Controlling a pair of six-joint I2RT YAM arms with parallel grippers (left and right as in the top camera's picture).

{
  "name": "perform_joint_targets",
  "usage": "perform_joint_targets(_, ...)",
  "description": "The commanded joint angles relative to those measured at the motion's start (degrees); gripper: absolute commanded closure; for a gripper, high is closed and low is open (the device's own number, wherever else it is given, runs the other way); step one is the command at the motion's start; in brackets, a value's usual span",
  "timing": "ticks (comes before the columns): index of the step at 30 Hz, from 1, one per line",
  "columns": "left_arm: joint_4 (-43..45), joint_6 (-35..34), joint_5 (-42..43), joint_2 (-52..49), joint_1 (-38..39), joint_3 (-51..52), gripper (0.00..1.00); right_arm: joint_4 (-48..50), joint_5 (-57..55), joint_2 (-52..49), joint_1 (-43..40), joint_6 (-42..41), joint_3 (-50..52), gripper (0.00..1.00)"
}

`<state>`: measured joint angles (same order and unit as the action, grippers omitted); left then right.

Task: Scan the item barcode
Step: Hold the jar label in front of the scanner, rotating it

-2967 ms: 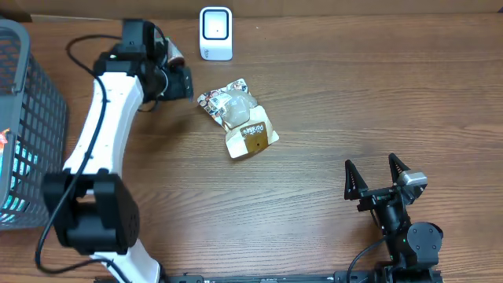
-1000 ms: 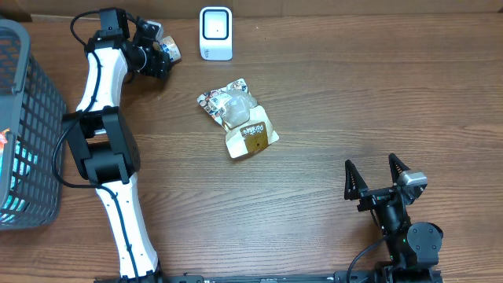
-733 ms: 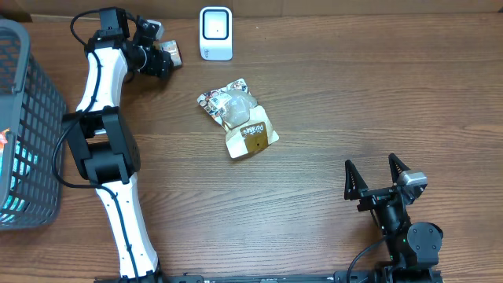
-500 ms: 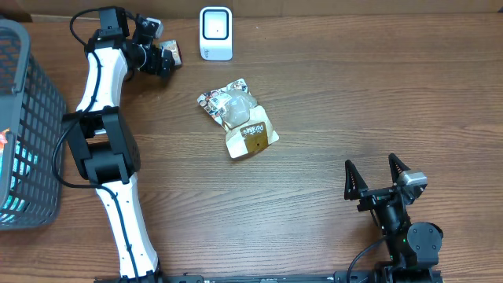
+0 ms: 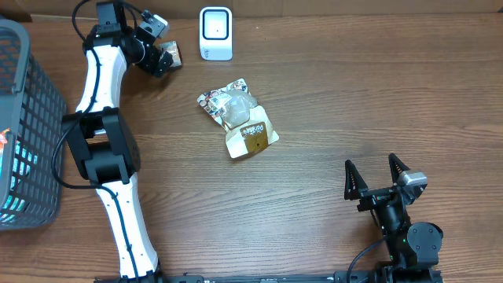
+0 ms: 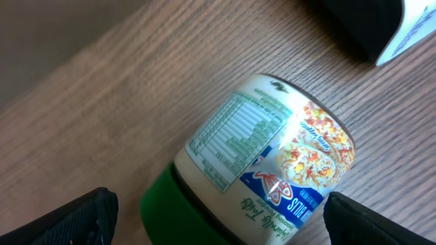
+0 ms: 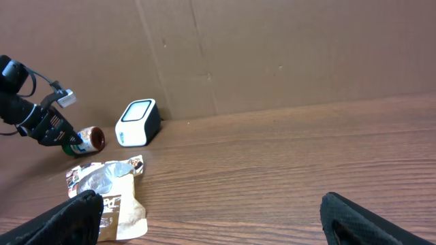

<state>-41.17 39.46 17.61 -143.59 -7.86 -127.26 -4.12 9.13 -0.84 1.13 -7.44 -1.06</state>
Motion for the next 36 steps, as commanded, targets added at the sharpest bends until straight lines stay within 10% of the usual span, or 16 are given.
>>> perform_joint_targets(1, 1.4, 9.6, -0.1, 1.4, 0.7, -1.4, 0.02, 0.2, 0.0, 0.7, -0.1, 0.0, 0.6, 0.0)
perform_joint_targets(23, 5.4, 14.7, 1.9, -4.1, 1.2, 1.4, 0.04, 0.2, -0.1, 0.7, -0.1, 0.0, 0.6, 0.0)
perform_joint_targets(36, -0.1, 10.0, 1.9, -4.3, 1.6, 1.4, 0.34, 0.2, -0.1, 0.7, -0.1, 0.0, 0.6, 0.0)
